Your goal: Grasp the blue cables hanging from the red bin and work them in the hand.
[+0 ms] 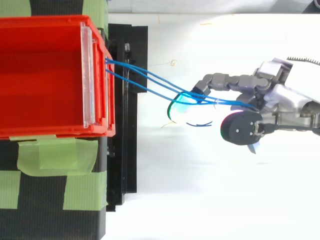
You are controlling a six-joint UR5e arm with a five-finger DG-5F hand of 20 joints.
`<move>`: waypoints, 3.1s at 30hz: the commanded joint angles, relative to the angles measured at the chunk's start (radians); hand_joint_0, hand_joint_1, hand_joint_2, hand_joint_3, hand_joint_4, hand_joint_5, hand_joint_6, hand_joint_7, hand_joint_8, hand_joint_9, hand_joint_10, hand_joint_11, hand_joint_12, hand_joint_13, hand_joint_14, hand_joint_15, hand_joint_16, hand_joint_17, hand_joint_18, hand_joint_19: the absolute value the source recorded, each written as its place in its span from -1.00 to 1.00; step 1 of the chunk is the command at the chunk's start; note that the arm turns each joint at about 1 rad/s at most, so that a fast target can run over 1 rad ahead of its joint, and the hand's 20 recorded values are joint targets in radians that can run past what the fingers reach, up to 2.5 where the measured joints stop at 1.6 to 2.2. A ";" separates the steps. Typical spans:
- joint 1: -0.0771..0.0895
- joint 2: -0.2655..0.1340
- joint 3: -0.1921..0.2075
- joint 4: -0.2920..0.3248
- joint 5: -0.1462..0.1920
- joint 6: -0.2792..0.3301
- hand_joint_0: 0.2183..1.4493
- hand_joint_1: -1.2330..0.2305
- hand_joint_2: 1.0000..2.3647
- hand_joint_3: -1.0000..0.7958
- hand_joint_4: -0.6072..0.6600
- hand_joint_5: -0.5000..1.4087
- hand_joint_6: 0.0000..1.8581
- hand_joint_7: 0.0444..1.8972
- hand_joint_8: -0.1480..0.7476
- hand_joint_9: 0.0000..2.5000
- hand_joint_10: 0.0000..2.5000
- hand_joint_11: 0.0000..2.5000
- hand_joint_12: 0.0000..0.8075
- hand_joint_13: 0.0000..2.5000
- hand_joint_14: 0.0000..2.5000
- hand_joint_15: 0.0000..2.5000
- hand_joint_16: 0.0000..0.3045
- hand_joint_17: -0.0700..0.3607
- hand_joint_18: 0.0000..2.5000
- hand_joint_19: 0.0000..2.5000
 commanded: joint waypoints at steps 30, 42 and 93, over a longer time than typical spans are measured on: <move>0.000 0.000 0.001 0.000 0.000 0.001 -0.14 -0.07 -1.00 -0.92 0.50 -0.22 -0.98 0.11 0.29 0.28 1.00 1.00 0.80 0.53 1.00 0.58 0.47 0.11 0.76 -0.42; 0.003 0.000 0.000 0.000 0.000 -0.001 -0.12 -0.07 -0.99 -0.92 0.49 -0.22 -0.99 0.11 0.29 0.28 1.00 1.00 0.80 0.53 1.00 0.58 0.47 0.11 0.76 -0.42; 0.000 0.002 0.041 -0.069 -0.037 -0.022 -0.09 -0.12 -1.00 -0.94 0.21 -0.19 -0.99 0.27 0.29 0.28 1.00 1.00 0.80 0.53 1.00 0.58 0.47 0.11 0.76 -0.42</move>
